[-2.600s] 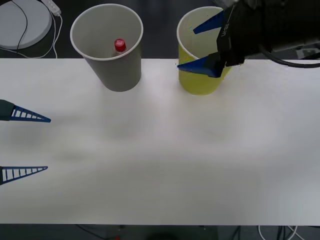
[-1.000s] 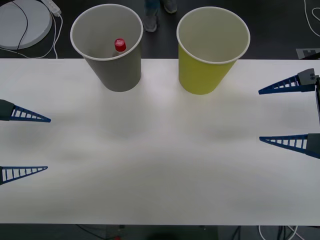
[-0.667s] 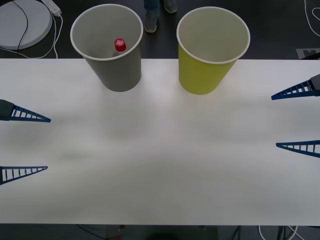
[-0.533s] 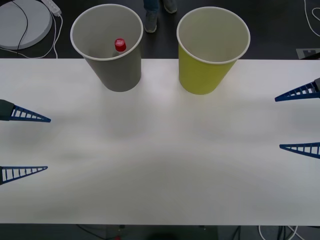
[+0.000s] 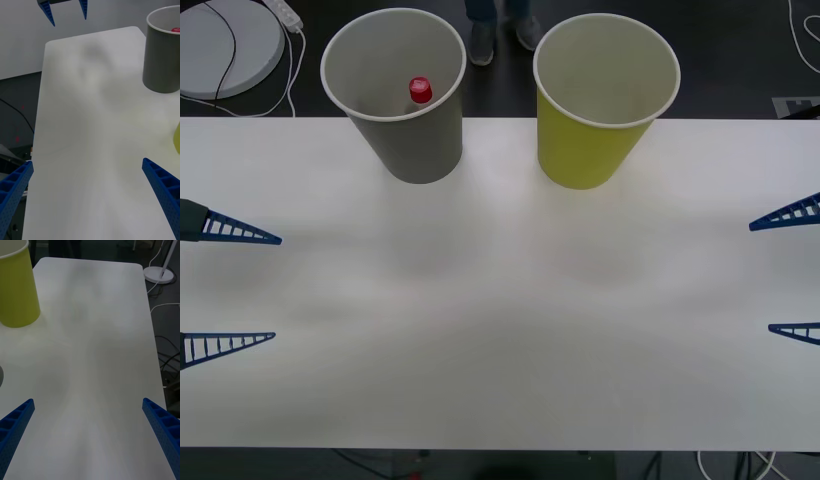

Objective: Put the can into the green bin and the plastic bottle into the gray bin

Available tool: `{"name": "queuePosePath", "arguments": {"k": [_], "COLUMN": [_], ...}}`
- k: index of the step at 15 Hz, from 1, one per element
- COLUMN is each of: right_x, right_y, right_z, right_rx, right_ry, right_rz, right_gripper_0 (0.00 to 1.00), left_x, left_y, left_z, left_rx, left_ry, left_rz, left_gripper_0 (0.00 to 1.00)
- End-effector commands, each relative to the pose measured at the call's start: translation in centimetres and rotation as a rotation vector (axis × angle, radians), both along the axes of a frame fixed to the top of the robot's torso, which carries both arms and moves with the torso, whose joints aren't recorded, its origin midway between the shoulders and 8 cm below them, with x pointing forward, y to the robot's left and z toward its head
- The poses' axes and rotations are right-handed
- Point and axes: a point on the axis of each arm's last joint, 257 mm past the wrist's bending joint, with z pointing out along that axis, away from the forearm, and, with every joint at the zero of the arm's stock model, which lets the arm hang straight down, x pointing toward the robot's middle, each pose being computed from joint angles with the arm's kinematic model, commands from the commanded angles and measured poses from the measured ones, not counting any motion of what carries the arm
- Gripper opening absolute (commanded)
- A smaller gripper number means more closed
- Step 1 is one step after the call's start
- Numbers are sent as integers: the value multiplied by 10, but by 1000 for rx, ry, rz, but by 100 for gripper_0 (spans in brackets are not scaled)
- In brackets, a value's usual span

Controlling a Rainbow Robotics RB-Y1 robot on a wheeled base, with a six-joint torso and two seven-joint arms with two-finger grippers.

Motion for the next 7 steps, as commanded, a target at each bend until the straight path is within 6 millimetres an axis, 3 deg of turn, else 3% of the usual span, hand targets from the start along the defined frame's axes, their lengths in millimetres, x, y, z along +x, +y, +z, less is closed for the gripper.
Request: {"name": "queuePosePath", "arguments": {"k": [1,7], "right_x": [-6,-6], "right_y": [1,1], "right_z": [-1,-1], "right_rx": [14,11], "right_ry": [-2,-6], "right_rz": [14,12], "right_gripper_0": [100,100], "left_x": [0,0], "left_y": [0,0], "left_z": [0,0], "left_rx": [0,0], "left_ry": [0,0], "left_rz": [0,0], "left_gripper_0": [100,100]}}
